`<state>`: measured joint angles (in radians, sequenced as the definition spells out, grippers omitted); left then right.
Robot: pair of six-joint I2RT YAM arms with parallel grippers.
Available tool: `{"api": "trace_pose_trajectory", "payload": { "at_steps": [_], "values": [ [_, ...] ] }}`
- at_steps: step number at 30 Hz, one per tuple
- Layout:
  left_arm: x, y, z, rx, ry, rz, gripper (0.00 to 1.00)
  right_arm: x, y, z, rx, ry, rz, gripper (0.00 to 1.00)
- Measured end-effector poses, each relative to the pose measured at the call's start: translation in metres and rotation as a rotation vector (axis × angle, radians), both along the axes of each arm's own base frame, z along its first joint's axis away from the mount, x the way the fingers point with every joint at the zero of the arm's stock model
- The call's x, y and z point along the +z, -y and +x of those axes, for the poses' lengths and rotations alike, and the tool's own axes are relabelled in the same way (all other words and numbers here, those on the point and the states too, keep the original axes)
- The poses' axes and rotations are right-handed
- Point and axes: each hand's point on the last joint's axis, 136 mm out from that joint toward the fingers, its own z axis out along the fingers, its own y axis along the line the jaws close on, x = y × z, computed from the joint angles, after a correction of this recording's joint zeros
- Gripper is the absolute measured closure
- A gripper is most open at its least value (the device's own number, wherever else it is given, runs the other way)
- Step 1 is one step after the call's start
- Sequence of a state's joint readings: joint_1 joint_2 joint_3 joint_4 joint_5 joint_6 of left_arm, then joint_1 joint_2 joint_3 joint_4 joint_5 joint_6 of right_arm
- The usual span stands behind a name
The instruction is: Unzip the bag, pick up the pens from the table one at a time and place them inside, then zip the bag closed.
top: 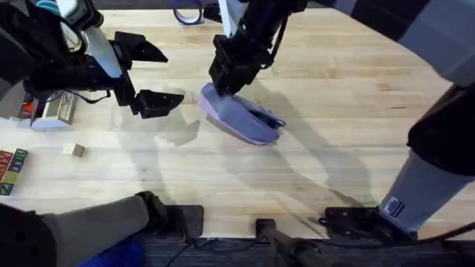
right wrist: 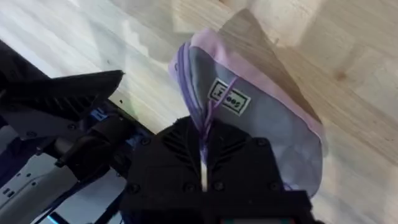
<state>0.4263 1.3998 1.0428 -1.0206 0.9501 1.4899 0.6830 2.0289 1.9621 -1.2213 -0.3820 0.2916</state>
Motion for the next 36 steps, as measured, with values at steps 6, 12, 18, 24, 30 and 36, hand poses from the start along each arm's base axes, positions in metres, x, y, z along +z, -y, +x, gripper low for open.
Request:
{"api": "trace_pose_trajectory", "payload": {
  "at_steps": [6,12,18,24,30,36],
  "values": [
    [0.0001,0.0,0.0001,0.0,0.0,0.0,0.007,0.0,0.0002,-0.0004,-0.003,-0.004,-0.001,0.867],
    [0.0002,0.0,0.0001,0.0,0.001,0.0,0.008,0.0015,0.0022,-0.0028,-0.01,-0.013,-0.007,0.606],
    [0.0001,0.0,0.0001,0.0,0.0,0.0,0.008,0.0074,0.0029,-0.0033,-0.014,-0.004,0.001,0.517],
    [0.0,0.0,0.0001,0.0,0.0,0.0,0.009,0.0098,0.005,-0.0059,-0.014,-0.009,-0.003,0.238],
    [0.0,0.0,0.0,0.0,0.0,0.0,0.008,0.0098,0.0053,-0.0062,-0.014,-0.011,-0.004,0.006],
    [0.0,0.0,0.0,0.0,0.0,0.0,0.006,0.0098,0.0053,-0.0062,-0.015,-0.011,-0.004,0.006]
  ]
}}
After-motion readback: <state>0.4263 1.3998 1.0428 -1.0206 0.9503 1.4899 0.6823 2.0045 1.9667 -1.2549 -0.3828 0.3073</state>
